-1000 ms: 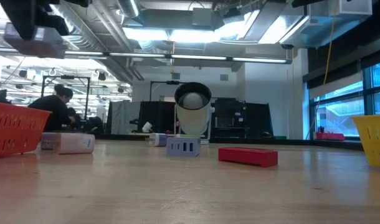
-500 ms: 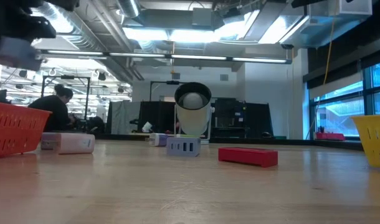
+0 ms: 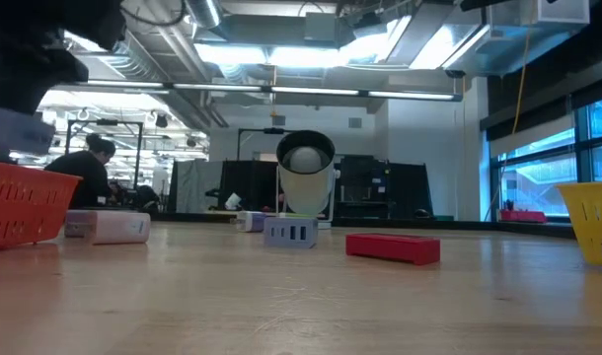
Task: Pick & Place Office items
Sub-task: Put the center light blue charger adapter into the orange basket
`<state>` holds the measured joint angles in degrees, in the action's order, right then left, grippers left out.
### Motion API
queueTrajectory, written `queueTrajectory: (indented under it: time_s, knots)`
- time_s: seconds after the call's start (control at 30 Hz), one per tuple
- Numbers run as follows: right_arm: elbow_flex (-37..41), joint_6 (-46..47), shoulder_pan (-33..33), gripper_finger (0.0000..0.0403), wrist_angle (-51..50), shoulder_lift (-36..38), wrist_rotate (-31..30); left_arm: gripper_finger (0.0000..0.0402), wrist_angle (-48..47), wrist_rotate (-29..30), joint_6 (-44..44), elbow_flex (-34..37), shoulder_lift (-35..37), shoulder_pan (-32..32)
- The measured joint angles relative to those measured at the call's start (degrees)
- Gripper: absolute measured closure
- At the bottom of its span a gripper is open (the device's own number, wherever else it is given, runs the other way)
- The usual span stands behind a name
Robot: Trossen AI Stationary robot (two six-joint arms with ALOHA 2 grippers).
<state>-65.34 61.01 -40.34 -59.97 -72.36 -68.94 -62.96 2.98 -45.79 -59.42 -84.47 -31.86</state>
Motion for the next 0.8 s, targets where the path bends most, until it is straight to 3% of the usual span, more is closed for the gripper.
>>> queueTrajectory:
  time_s: [0.3,0.8]
  knots:
    - [0.0,-0.9,0.0,0.0179,0.5,0.0,0.7,0.0185,-0.2,-3.2,1.6,0.0,-4.5,0.0]
    - [0.0,-1.7,0.0,0.0179,0.9,0.0,1.0,0.0185,2.0,-3.6,-1.1,0.6,-4.8,-2.7]
